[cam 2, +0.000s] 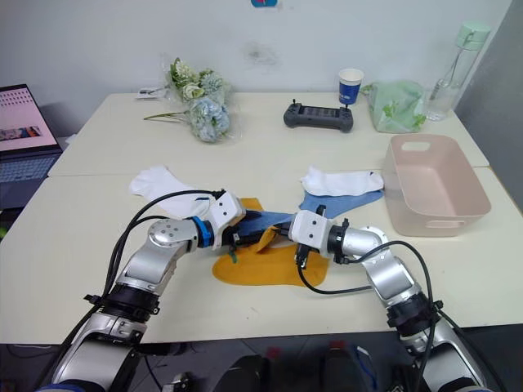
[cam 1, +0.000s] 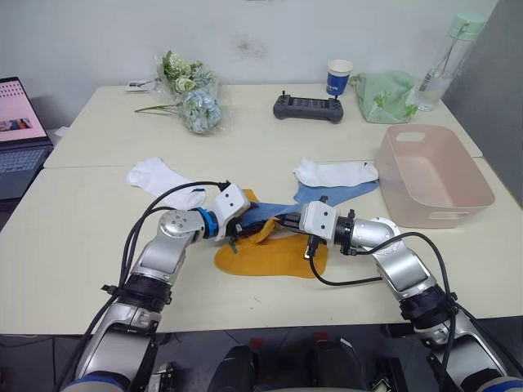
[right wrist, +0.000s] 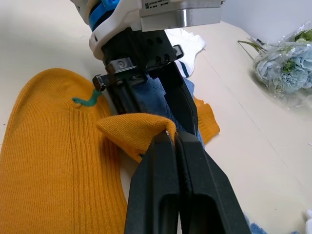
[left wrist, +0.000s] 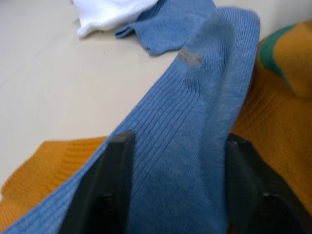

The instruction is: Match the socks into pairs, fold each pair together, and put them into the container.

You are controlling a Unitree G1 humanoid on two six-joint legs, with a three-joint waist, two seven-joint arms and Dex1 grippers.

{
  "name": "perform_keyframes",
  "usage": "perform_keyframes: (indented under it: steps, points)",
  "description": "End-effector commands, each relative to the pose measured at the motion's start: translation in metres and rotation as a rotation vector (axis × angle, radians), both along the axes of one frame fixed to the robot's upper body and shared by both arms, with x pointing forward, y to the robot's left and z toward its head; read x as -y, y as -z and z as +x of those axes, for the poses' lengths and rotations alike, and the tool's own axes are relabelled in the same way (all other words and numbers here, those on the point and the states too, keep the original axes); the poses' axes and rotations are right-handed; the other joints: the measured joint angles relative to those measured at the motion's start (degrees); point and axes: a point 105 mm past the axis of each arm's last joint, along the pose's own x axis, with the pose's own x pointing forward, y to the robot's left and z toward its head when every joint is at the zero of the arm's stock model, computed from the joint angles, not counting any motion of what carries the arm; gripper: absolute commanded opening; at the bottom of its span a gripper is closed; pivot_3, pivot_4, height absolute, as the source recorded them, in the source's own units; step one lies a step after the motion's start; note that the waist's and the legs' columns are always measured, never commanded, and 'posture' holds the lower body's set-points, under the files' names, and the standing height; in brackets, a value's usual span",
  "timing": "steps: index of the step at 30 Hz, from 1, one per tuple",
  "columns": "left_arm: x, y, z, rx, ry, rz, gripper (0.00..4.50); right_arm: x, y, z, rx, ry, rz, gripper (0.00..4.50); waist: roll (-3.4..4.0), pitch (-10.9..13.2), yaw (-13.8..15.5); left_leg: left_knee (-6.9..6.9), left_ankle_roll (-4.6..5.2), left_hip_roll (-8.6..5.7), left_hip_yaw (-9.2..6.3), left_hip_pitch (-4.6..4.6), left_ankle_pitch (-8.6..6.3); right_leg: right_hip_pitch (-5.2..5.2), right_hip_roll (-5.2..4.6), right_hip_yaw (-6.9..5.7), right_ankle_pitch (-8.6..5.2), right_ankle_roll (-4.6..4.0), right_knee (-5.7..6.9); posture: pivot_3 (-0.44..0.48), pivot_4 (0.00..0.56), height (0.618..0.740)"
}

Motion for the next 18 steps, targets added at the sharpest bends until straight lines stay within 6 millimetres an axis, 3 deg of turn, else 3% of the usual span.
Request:
perform_keyframes:
  steps: [1, 5, 6, 11, 14, 18]
  points:
    - [-0.001, -0.014, 0.000, 0.050, 0.016, -0.025, 1.37, -0.002, -0.015, -0.003, 0.052, -0.015, 0.026, 0.00, 0.00, 0.0, 0.0, 0.00, 0.00, 0.00, 0.01, 0.00, 0.00, 0.00, 0.00, 0.01, 0.00, 0.00, 0.00, 0.000, 0.150, 0.740]
    - [-0.010, -0.018, 0.002, 0.047, -0.018, -0.052, 0.14, -0.001, -0.015, -0.002, 0.051, -0.012, 0.023, 0.00, 0.00, 0.0, -0.1, 0.00, 0.00, 0.00, 0.00, 0.00, 0.00, 0.00, 0.00, 0.00, 0.00, 0.00, 0.01, 0.000, 0.150, 0.740]
    - [-0.014, -0.019, 0.002, 0.045, -0.029, -0.057, 0.03, -0.001, -0.015, -0.002, 0.051, -0.012, 0.023, 0.00, 0.00, 0.0, -0.1, 0.00, 0.00, 0.00, 0.00, 0.00, 0.00, 0.00, 0.00, 0.00, 0.00, 0.00, 0.01, 0.000, 0.150, 0.740]
    - [-0.038, -0.040, 0.010, 0.082, -0.136, -0.117, 0.03, -0.001, -0.017, 0.000, 0.056, -0.012, 0.024, 0.00, 0.00, 0.0, -0.2, 0.00, 0.00, 0.01, -0.02, 0.00, 0.00, -0.01, 0.00, 0.00, 0.00, 0.00, 0.01, 0.000, 0.150, 0.740]
    - [-0.066, -0.069, 0.013, 0.147, -0.232, -0.176, 0.03, 0.000, -0.019, 0.002, 0.061, -0.008, 0.025, 0.00, 0.00, 0.0, -0.5, 0.00, 0.00, 0.02, -0.02, -0.01, 0.00, -0.05, 0.00, 0.01, 0.00, 0.00, 0.03, 0.000, 0.150, 0.740]
    - [-0.118, -0.104, 0.014, 0.257, -0.420, -0.181, 0.03, 0.001, -0.020, 0.002, 0.065, -0.004, 0.027, 0.00, 0.00, 0.0, -1.1, -0.02, 0.00, 0.07, -0.03, -0.02, 0.00, -0.10, -0.02, 0.06, 0.00, 0.00, 0.05, 0.000, 0.150, 0.740]
